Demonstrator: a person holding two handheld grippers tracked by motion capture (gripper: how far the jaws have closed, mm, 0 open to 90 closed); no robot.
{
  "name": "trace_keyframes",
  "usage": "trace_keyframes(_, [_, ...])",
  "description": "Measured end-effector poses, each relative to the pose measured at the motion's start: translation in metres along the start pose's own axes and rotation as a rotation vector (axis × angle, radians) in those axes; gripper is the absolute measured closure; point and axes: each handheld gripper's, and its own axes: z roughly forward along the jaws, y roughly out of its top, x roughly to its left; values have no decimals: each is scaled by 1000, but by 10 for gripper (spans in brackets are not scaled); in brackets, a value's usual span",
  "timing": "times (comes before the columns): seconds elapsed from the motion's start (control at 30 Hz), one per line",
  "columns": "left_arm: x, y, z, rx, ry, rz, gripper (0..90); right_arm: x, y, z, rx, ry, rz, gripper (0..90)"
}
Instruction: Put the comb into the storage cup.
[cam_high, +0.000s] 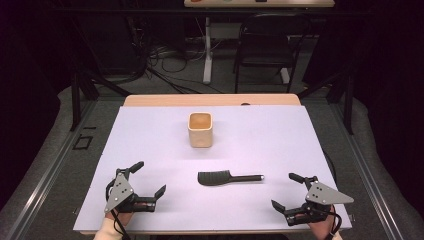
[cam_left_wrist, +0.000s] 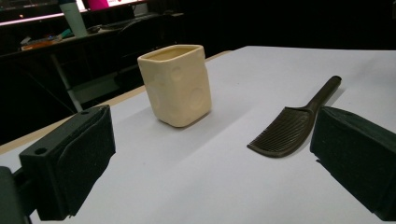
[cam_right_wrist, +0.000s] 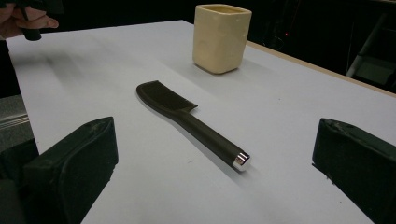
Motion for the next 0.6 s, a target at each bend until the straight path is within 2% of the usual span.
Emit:
trace_keyframes(0.13, [0, 0, 1, 1, -2, 1, 0, 0, 0, 1, 13, 1, 3, 0])
trace_keyframes(0.17, [0, 0, 2, 3, -2, 2, 0, 0, 1, 2, 17, 12, 21, 0])
trace_keyframes(0.23, [1, 0, 1, 2, -1, -4, 0, 0, 1, 3, 17, 15, 27, 0])
trace_keyframes(0.37, [1, 0, 0, -1, -1, -2, 0, 2, 3, 9, 55, 16, 9, 0])
trace_keyframes(0.6, [1, -1, 1, 3, -5, -14, 0, 4, 4, 14, 90, 21, 14, 0])
